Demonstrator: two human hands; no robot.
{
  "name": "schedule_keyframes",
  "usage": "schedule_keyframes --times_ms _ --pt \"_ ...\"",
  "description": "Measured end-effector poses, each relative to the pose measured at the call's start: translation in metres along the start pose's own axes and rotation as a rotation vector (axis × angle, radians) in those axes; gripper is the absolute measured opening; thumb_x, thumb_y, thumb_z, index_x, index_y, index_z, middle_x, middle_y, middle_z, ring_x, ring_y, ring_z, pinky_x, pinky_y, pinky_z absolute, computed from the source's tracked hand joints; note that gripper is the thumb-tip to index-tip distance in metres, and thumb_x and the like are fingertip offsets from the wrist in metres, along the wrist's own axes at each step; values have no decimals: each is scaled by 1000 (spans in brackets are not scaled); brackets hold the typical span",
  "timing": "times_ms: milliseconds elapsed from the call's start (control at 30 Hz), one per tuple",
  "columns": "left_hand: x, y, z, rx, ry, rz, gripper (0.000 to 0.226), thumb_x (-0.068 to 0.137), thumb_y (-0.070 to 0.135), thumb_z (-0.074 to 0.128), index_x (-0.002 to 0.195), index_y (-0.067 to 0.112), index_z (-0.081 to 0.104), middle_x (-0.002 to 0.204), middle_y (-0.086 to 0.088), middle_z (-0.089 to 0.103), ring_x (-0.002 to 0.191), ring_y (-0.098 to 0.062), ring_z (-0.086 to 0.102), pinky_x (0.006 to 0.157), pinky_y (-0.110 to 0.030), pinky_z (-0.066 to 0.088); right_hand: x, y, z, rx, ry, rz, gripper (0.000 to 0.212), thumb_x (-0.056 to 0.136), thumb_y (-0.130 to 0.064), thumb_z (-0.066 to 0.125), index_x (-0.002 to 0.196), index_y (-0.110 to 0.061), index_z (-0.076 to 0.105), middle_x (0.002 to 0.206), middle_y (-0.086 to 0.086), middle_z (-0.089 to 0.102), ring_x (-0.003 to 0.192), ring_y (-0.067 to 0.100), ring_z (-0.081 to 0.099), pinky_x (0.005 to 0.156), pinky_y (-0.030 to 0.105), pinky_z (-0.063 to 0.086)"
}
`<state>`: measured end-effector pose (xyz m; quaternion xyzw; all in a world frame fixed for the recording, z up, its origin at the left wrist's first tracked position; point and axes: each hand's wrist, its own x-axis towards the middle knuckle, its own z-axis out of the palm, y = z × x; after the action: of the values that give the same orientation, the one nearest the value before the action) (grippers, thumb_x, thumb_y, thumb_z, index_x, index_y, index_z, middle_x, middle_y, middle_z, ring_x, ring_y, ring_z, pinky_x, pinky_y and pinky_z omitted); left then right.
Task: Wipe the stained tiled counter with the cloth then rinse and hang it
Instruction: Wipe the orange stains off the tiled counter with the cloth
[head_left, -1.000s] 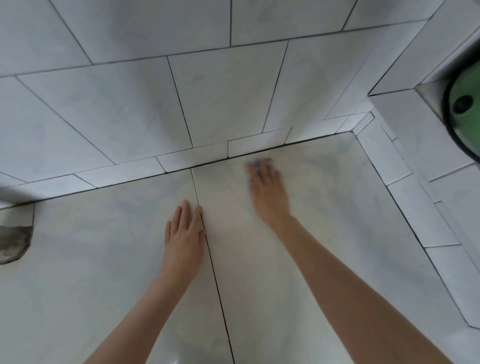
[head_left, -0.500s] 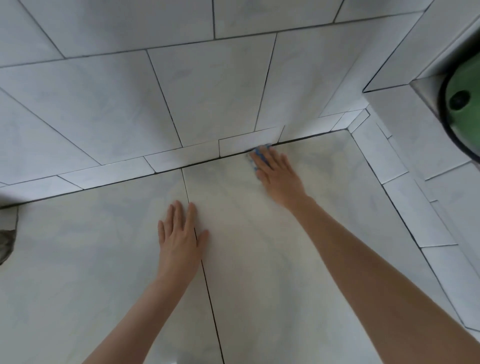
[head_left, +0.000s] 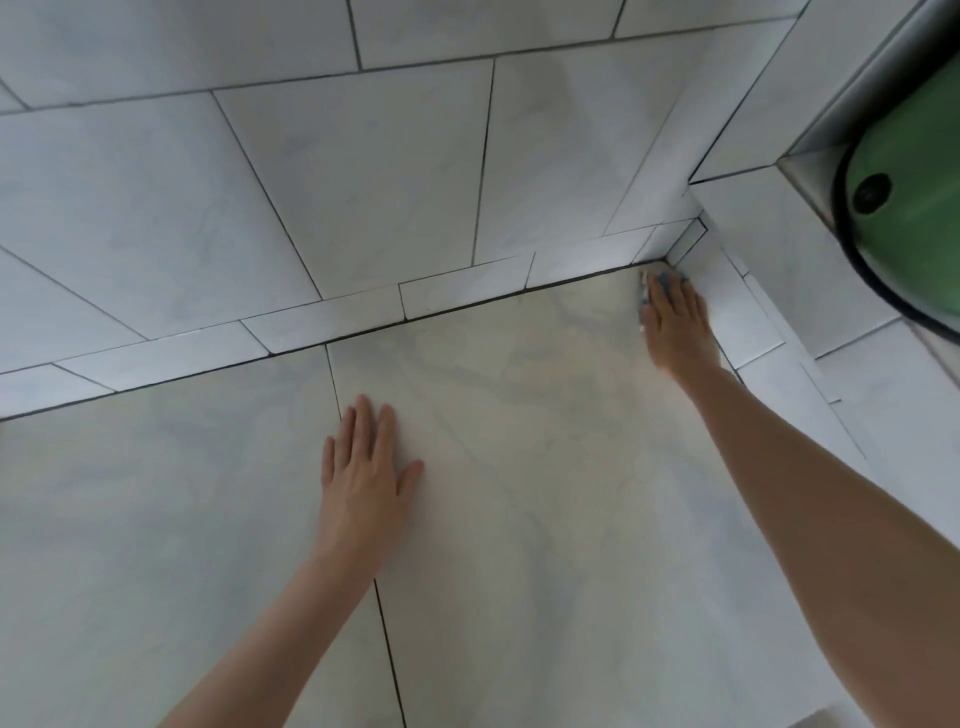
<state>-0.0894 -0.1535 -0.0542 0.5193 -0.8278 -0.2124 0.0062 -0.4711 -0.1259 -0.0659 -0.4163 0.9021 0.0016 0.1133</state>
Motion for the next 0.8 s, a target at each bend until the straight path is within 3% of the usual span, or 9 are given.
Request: schedule_keyframes --times_ms 200,300,433,533,633,700,800 --pt "-1 2 -1 0 -7 2 63 95 37 37 147 14 9 156 -8 -5 143 -22 -8 116 -38 0 -51 -31 24 52 28 -56 50 102 -29 13 150 -23 1 159 3 -1 146 22 -7 116 36 -2" --pt "-7 5 0 -9 -11 19 62 95 35 37 146 14 11 156 -8 -4 143 -22 -6 116 -38 1 -102 -65 35 87 42 -268 58 95 -41 1 150 -24 10 159 2 8 146 22 -1 115 30 -2" --pt "-21 10 2 -18 -37 44 60 96 35 35 147 15 11 156 -7 -3 143 -21 -6 116 -36 1 -154 -81 51 12 13 -521 52 100 -36 6 147 -23 26 154 3 28 143 23 21 112 30 10" --pt "-29 11 2 -12 -46 65 58 96 35 34 147 15 12 156 -7 -1 143 -21 -4 116 -35 3 -145 -42 46 -14 21 -441 58 100 -40 1 144 -19 33 149 3 38 139 27 32 108 32 18" --pt "-37 12 2 -12 -59 71 58 96 35 33 147 16 12 156 -6 -1 143 -21 -4 116 -34 3 -125 21 38 0 58 -235 71 95 -49 -12 148 -17 22 156 4 21 145 29 12 114 40 15" --pt "-42 11 3 -11 -60 79 58 96 35 34 146 16 13 156 -6 -1 143 -22 -3 116 -34 4 -124 52 34 10 58 -68 58 97 -42 0 150 -20 8 159 4 8 146 25 0 117 39 7" --pt "-49 11 5 -26 -65 86 58 96 34 36 146 15 14 156 -6 1 144 -22 -2 116 -35 5 -135 46 33 46 86 94 52 100 -31 11 150 -17 6 159 8 4 146 27 -2 118 39 5"
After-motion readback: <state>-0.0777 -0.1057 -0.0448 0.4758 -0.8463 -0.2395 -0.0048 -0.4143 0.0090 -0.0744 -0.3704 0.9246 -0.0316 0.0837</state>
